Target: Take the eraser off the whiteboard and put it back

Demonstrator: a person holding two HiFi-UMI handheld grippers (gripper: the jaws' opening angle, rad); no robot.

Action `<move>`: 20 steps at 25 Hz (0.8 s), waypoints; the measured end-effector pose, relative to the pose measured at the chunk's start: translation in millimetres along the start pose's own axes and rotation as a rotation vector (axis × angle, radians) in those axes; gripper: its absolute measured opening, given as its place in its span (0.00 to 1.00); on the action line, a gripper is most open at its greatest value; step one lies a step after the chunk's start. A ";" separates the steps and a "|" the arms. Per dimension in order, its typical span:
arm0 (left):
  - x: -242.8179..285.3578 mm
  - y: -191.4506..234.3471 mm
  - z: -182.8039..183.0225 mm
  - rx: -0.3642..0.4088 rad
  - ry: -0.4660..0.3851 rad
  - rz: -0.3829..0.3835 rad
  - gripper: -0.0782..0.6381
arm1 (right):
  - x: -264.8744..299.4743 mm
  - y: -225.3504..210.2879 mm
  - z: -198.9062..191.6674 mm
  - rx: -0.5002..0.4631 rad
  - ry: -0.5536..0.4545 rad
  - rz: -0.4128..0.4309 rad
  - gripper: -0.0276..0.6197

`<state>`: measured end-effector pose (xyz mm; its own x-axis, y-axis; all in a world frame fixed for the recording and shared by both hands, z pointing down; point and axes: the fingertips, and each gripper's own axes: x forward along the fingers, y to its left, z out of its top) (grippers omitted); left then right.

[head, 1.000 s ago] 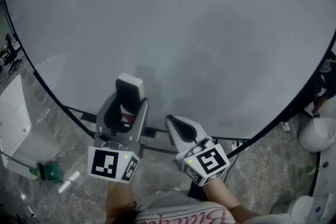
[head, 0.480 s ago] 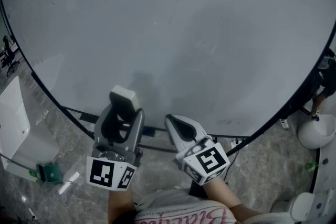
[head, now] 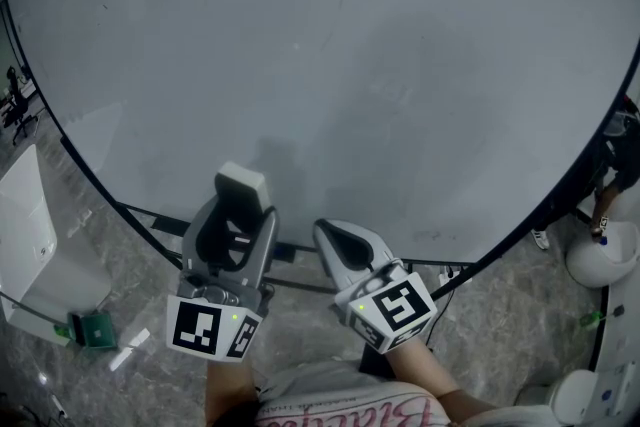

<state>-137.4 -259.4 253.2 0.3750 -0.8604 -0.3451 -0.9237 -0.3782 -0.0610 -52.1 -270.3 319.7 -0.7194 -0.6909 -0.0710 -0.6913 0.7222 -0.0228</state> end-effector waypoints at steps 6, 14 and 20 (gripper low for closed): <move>1.8 0.7 2.2 -0.001 -0.008 0.001 0.45 | -0.5 -0.6 0.1 -0.010 0.004 -0.003 0.05; 14.0 3.6 12.6 0.038 -0.012 0.010 0.45 | -1.9 -0.2 -1.0 -0.017 0.002 0.009 0.05; 33.4 6.2 26.6 0.111 -0.002 0.004 0.45 | -3.7 -0.9 -1.6 -0.005 -0.004 0.005 0.05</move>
<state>-132.7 -281.5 216.4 0.3716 -0.8608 -0.3477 -0.9281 -0.3347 -0.1632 -48.9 -268.4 321.6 -0.7225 -0.6873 -0.0747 -0.6881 0.7254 -0.0175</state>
